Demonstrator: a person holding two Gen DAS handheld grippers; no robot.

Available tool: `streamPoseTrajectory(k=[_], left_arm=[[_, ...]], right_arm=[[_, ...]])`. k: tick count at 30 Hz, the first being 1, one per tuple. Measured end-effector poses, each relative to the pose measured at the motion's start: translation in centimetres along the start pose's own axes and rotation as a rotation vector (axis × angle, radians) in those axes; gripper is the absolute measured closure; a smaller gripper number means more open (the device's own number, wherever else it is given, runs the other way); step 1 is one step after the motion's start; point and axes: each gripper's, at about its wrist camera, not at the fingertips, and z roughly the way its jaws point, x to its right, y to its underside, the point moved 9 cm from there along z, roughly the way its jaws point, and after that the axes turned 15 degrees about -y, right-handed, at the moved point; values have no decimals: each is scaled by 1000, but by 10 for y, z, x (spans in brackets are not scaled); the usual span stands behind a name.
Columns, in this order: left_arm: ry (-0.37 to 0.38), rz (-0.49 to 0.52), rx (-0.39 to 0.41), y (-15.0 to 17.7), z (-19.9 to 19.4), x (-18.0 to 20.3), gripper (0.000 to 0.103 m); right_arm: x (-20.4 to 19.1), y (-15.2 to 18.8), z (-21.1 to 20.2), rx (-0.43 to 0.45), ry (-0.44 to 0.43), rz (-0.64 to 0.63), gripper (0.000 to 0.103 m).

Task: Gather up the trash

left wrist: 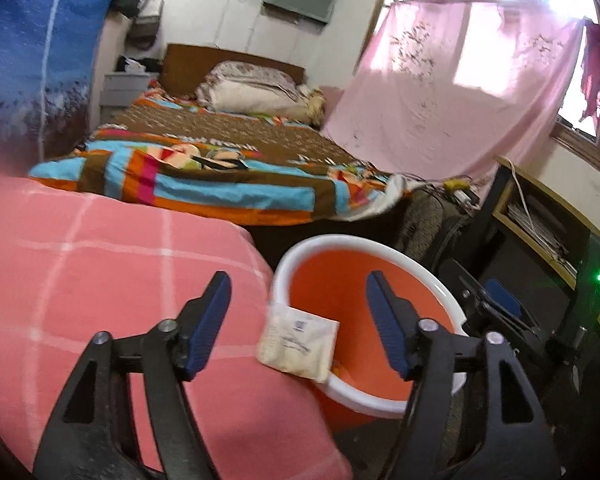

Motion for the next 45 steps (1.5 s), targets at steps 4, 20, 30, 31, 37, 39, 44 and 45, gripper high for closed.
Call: streamPoseTrajectory(k=[4,20,30,31,37,39,44,45], left_arm=[[-88,-2,19,-1,1,-25,13],[-62,252,-210,57,45,9,53],[54,222,-302,68,56,33,57],[65,200,-303,66,55,31,57],[147,118,-290,56,51,38,53],[175,101,-281,53,47,42,53],[191,110,-236,47,35,52,53],[185,111,-220,46,33,51,53]], right_arm=[[-9,7,10,-41,-26,-22,0],[18,18,11,-122,59,-29,0],[31,19,6,-117,65,-10,0],[33,19,5,-115,67,-5,0],[39,16,2,-101,69,29,0],[37,15,1,-96,67,29,0],[36,15,2,-100,65,27,0],[35,15,2,-96,63,26,0]])
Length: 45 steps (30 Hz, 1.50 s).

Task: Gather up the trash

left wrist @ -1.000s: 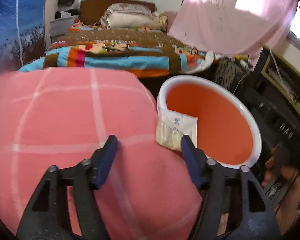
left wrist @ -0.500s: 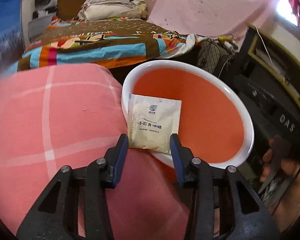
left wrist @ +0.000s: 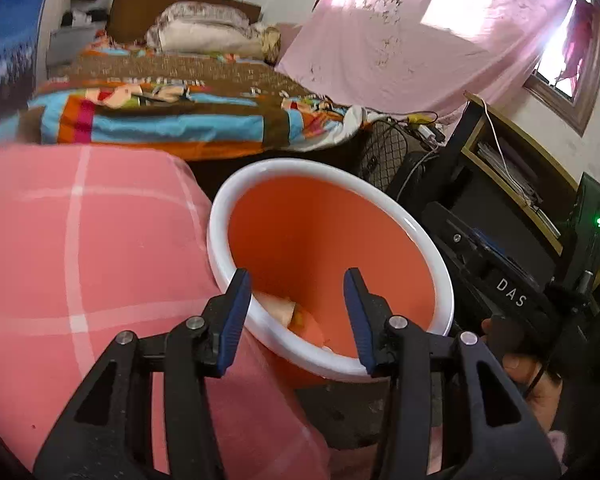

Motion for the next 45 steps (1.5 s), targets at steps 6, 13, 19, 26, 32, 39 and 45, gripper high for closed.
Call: streamPoseTrajectory(k=[6,13,19,26,32,39,45], left_arm=[[-67,-46,104,-14,-25,-18,51],[-148,-94,216,-30,-64,-45,40],[-217,-120,308,-33,-102,-65,20],[-286,-143,403,-28,-149,-91,6],[-334,-188,475,-17,-185,-116,0],[-384,-196,507,2,-211,-137,0],[-440,-173,531,27,-228,-149,0]], right_arm=[[-11,-11,-16,86,-18,-24,0],[-31,-25,-39,188,-65,-60,0],[-54,-37,-69,293,-88,-111,0],[-87,-46,-107,383,-105,-187,0],[-120,-43,-134,418,-140,-247,0],[-141,-33,-152,429,-160,-266,0],[-158,-16,-168,437,-178,-288,0]])
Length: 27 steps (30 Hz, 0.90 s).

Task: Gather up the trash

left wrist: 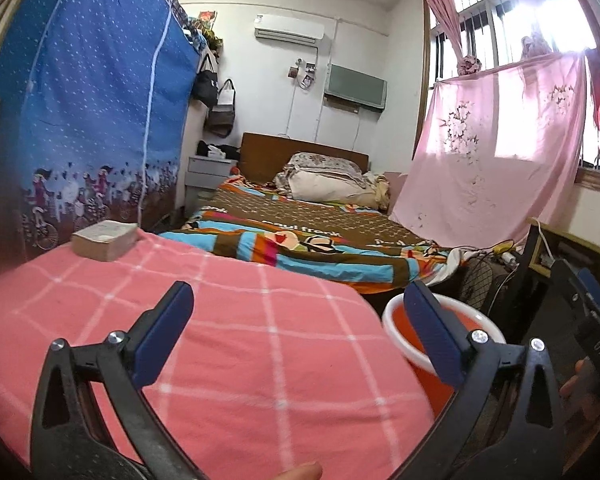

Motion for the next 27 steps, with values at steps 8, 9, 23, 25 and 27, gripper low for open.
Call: streamPoseTrajectory(k=[8,9,23,25,27], left_arm=[[-32,30,22,25,-20,-19,0],[-35,40,26,28,-22,-20,0],[-63,100,51,54,-41,-30,0],[-62,106,49,55,-41,-30,0],[-61,104,48,56,-42,-29,0]], right_arm=[[-24,25,-29,-6,-9,-2,0],[-26,28,-32,-6,-9,1,0],[-40,59,-54,-13,-18,-13,0],[-39,62,-54,-17,-18,-12,0],[-37,64,-56,-16,-16,-8,0]])
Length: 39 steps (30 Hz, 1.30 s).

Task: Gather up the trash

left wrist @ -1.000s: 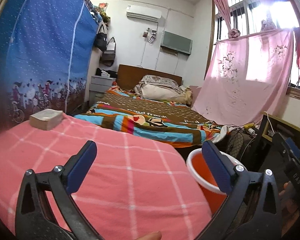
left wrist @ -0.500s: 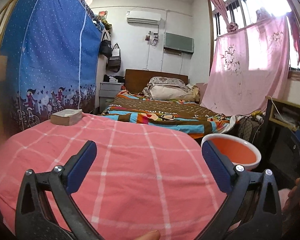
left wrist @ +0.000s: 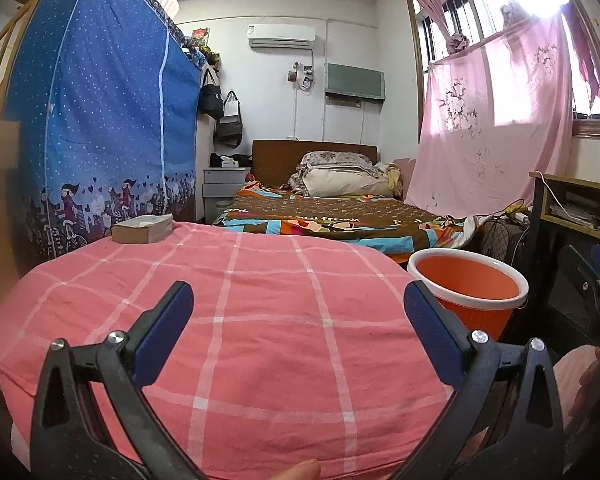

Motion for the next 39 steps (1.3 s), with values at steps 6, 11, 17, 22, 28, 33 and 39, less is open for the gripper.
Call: streamPoseTrajectory(k=[6,11,17,22,28,33,39], left_arm=[[2,-11,-10,5,0,0,0],[1,-15,-19,6,1,-1,0],[1,-17,-20,6,2,-1,0],[1,-16,-20,6,1,-2,0],[2,-17,-19,6,2,-2,0],[1,-16,-20,6,2,-1,0],[1,-17,-20,6,2,-1,0]], right_arm=[[4,7,1,-16,11,9,0],[4,11,1,-24,14,16,0],[5,12,0,-31,13,22,0],[5,13,0,-33,13,23,0],[6,14,0,-36,15,28,0],[9,16,1,-40,15,35,0],[9,16,1,-41,15,36,0]])
